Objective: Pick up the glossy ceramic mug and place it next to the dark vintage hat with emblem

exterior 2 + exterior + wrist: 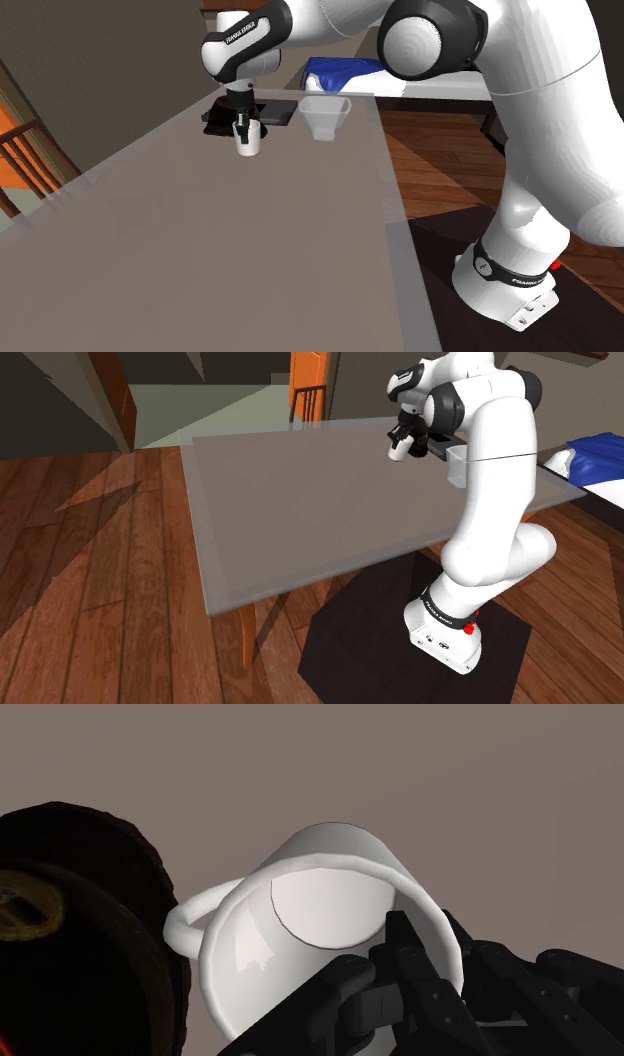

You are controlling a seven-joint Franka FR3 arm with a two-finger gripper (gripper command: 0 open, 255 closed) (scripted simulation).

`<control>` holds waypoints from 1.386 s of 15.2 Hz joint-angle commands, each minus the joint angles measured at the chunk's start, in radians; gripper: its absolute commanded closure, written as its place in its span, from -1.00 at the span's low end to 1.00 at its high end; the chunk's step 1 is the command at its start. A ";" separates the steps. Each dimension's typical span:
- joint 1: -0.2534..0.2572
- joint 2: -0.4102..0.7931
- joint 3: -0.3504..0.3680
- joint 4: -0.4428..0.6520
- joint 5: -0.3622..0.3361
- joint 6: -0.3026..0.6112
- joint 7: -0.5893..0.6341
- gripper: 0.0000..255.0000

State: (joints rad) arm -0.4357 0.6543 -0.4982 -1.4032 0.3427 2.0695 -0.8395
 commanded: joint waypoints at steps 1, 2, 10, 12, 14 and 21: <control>0.000 0.002 0.001 -0.001 0.001 0.004 0.000 1.00; 0.000 0.002 0.001 -0.001 0.001 0.004 0.000 1.00; 0.000 0.002 0.001 -0.001 0.001 0.004 -0.001 -1.00; 0.000 0.002 0.001 -0.001 0.001 0.004 -0.001 -1.00; 0.002 -0.013 -0.004 0.008 -0.006 -0.019 0.004 -1.00; 0.007 -0.052 -0.017 0.041 -0.026 -0.087 0.016 -1.00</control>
State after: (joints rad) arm -0.4289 0.6031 -0.5152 -1.3626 0.3175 1.9837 -0.8244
